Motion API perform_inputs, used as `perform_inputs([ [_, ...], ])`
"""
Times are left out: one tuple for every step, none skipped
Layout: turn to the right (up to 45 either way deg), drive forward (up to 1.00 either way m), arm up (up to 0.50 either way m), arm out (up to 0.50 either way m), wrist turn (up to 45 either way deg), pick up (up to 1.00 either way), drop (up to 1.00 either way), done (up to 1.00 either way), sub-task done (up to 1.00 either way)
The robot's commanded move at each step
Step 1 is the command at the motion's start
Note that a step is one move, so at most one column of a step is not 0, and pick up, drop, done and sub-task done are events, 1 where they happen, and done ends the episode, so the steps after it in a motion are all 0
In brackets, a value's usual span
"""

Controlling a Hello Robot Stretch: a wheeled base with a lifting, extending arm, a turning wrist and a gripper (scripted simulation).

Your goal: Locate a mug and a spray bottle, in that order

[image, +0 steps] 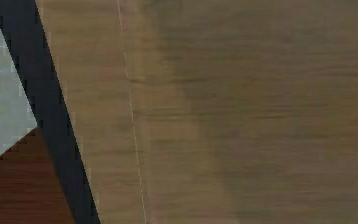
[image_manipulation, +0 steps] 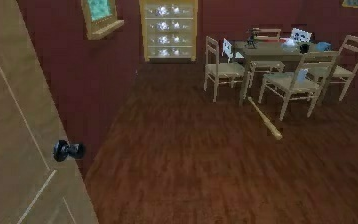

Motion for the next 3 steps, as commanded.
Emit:
perform_inputs([
  [-45.0, 0.0, 0.0, 0.0, 0.0, 0.0, 0.0, 0.0, 0.0],
  [-42.0, 0.0, 0.0, 0.0, 0.0, 0.0, 0.0, 0.0, 0.0],
  [0.0, 0.3, 0.0, 0.0, 0.0, 0.0, 0.0, 0.0, 0.0],
])
